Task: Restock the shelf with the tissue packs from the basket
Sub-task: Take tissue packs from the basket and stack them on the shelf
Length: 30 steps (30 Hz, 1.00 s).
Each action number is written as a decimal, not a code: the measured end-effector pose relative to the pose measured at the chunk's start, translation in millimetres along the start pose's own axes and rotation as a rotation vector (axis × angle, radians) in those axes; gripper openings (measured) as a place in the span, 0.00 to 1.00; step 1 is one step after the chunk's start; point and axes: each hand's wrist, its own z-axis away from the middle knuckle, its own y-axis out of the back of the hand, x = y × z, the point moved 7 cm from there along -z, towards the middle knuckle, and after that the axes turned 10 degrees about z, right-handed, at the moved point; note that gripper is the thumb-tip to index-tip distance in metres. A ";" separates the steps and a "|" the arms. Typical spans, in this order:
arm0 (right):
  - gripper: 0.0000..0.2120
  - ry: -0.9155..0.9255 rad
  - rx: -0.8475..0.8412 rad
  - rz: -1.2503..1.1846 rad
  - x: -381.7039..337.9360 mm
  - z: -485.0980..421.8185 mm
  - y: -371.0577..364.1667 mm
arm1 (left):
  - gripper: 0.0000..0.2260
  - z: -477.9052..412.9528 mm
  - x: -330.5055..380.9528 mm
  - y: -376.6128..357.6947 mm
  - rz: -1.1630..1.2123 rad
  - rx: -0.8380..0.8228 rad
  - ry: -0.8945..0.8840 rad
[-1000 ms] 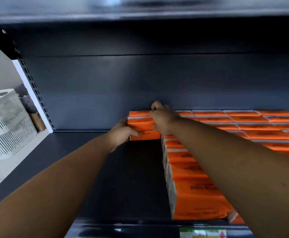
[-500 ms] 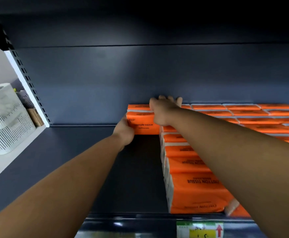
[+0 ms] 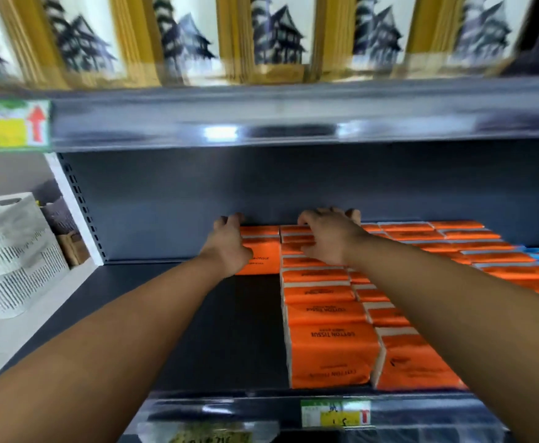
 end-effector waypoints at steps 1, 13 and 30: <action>0.23 0.005 0.005 0.014 1.5 8.7 4.3 | 0.30 6.3 11.1 1.4 -0.037 -0.015 -0.032; 0.28 -0.052 0.020 0.036 31.3 121.4 31.6 | 0.29 110.0 74.8 -33.8 -0.327 -0.150 -0.153; 0.25 -0.140 -0.052 -0.070 55.1 278.6 -10.8 | 0.21 238.7 126.0 -106.6 -0.190 -0.254 -0.325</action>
